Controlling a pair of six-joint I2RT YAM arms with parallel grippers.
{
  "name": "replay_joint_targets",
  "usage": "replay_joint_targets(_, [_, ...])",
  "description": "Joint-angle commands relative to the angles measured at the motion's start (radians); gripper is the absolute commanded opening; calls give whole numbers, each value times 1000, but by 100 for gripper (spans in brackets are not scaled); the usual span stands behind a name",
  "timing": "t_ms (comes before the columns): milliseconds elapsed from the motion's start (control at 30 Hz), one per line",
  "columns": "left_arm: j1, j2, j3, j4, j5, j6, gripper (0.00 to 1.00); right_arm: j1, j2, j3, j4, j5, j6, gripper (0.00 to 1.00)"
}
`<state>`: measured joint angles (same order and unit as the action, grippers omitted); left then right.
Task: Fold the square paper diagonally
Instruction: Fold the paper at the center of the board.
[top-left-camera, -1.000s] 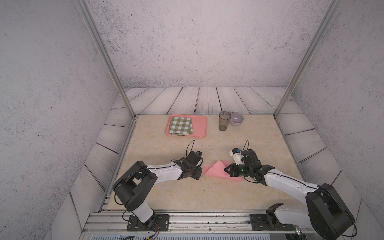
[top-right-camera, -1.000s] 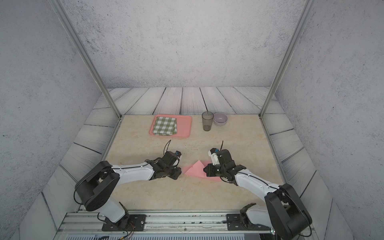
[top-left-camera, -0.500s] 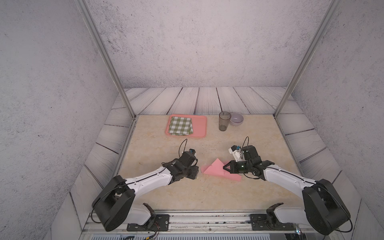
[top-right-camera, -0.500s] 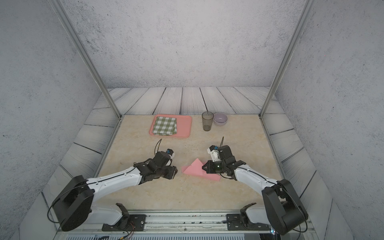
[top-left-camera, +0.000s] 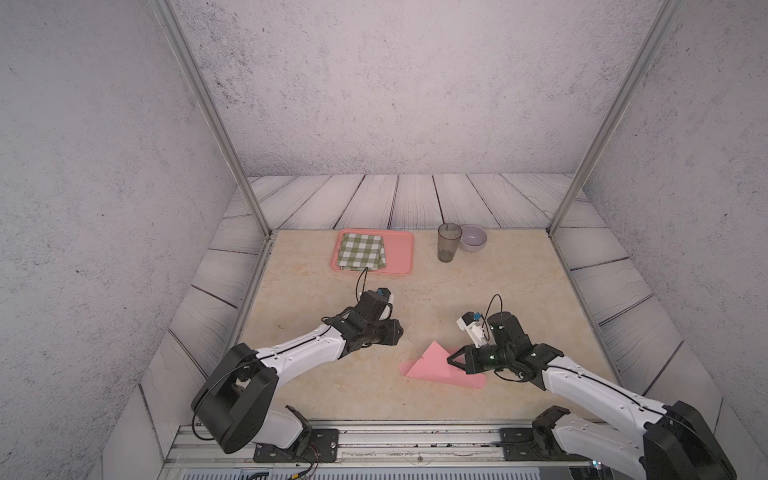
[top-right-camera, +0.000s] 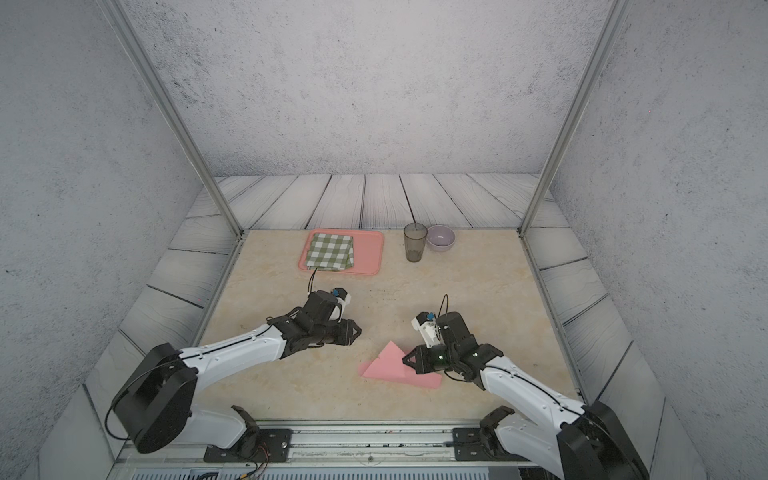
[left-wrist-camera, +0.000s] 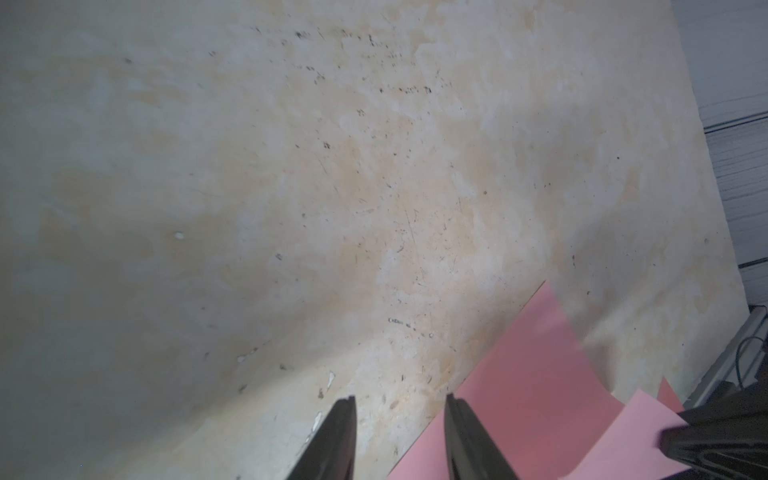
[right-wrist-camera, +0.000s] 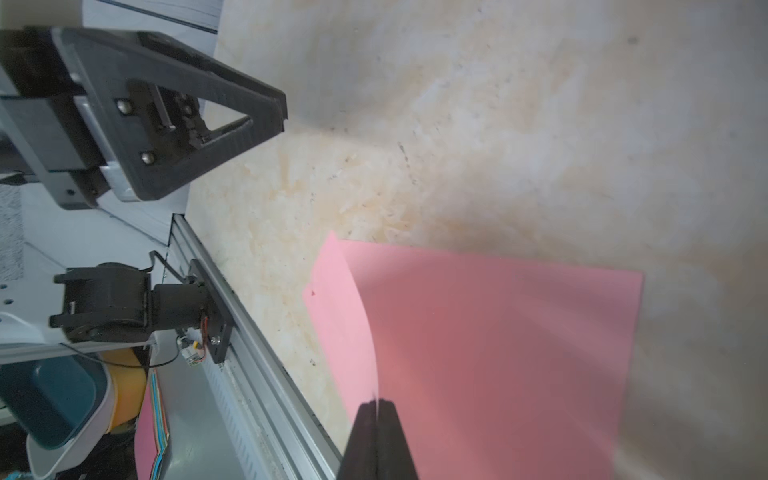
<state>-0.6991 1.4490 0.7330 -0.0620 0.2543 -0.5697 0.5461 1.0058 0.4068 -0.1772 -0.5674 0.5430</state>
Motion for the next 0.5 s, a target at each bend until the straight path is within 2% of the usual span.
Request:
replay_joint_targets(0, [-14, 6, -47, 113, 82, -56, 40, 5, -99, -46, -15, 101, 91, 0])
replay_joint_targets(167, [-28, -57, -109, 114, 60, -43, 41, 6, -181, -110, -55, 168, 163, 0])
replay_joint_targets(300, [-48, -89, -137, 107, 64, -14, 44, 4, -168, -148, -45, 215, 204, 0])
replay_joint_targets(467, [-93, -112, -152, 94, 37, -1, 47, -1, -113, -110, -62, 272, 220, 0])
